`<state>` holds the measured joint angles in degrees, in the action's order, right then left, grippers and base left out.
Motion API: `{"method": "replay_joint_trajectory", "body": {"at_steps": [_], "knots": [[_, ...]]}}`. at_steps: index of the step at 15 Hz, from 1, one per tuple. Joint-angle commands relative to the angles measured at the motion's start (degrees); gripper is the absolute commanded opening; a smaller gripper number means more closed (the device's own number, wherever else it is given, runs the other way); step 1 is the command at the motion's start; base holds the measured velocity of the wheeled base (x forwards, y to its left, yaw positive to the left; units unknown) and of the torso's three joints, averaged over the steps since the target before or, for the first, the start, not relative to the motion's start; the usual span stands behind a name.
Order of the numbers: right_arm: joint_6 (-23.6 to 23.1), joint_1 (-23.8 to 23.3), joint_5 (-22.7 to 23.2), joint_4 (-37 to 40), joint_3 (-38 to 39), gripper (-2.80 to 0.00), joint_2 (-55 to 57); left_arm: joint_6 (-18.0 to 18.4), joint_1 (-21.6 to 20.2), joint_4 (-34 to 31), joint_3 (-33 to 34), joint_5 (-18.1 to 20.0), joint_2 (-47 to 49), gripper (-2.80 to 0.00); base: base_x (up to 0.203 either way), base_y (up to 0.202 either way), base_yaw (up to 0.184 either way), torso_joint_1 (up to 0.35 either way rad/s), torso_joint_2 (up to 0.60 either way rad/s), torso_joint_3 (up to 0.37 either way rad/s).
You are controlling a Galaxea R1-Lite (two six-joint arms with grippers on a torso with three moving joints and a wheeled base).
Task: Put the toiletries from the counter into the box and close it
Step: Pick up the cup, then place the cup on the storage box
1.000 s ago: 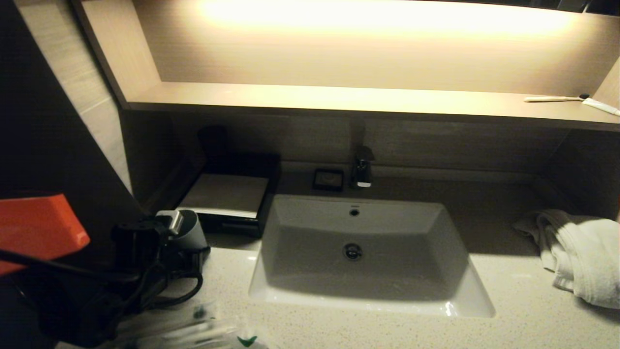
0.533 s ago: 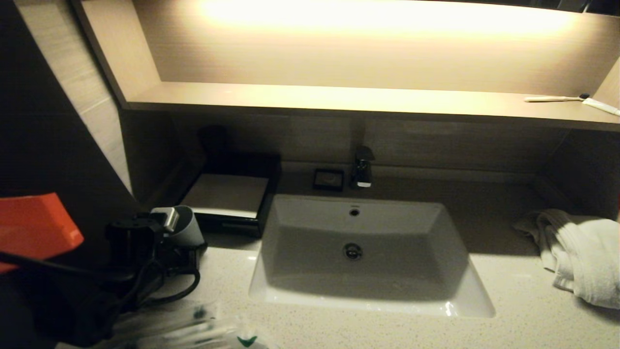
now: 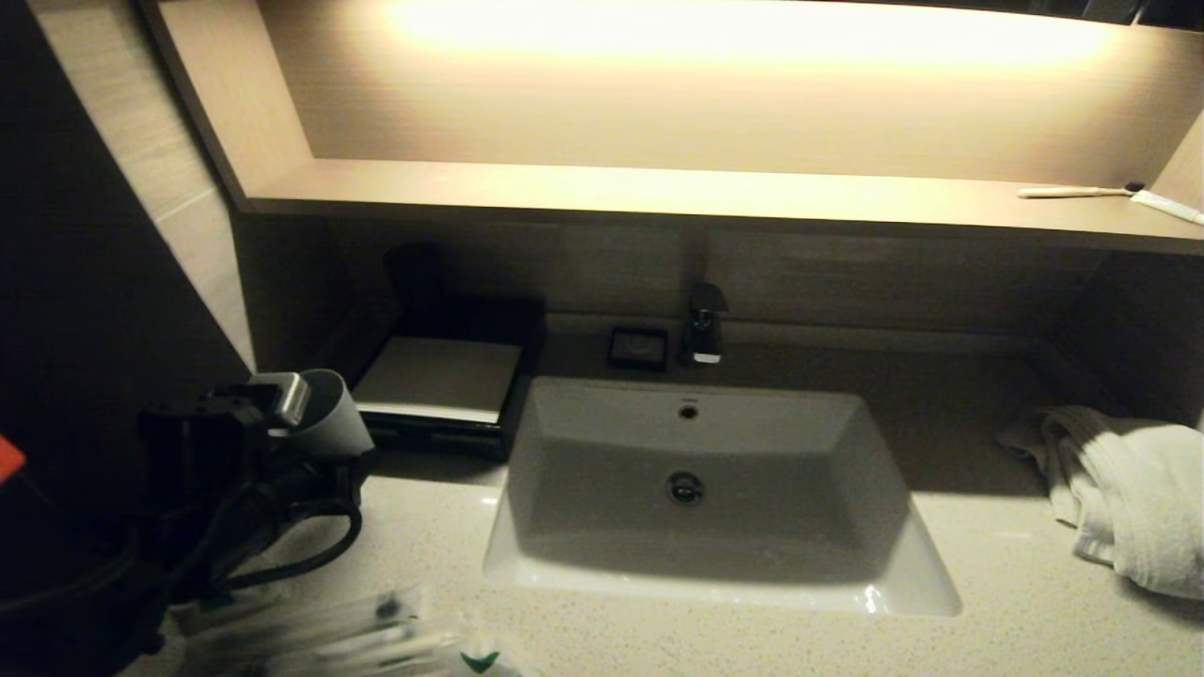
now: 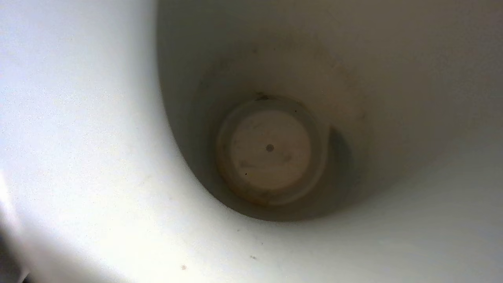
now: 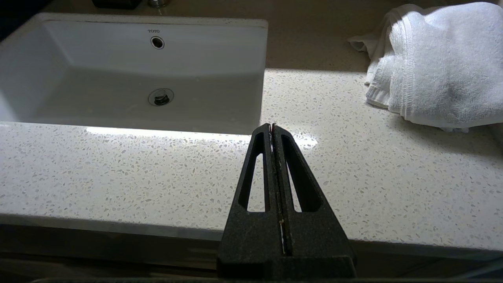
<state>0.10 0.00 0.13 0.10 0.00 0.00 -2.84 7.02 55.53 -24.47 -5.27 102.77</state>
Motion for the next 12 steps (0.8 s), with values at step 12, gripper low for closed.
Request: {"method": "replay_joint_trajectory", "body": {"at_steps": [12], "knots": [[-0.01, -0.02, 0.04, -0.01, 0.0, -2.8, 0.0, -0.24, 3.96, -39.86, -28.41, 0.09, -8.17, -2.8, 0.0, 0.0, 0.0, 0.0, 0.0, 0.0]]}}
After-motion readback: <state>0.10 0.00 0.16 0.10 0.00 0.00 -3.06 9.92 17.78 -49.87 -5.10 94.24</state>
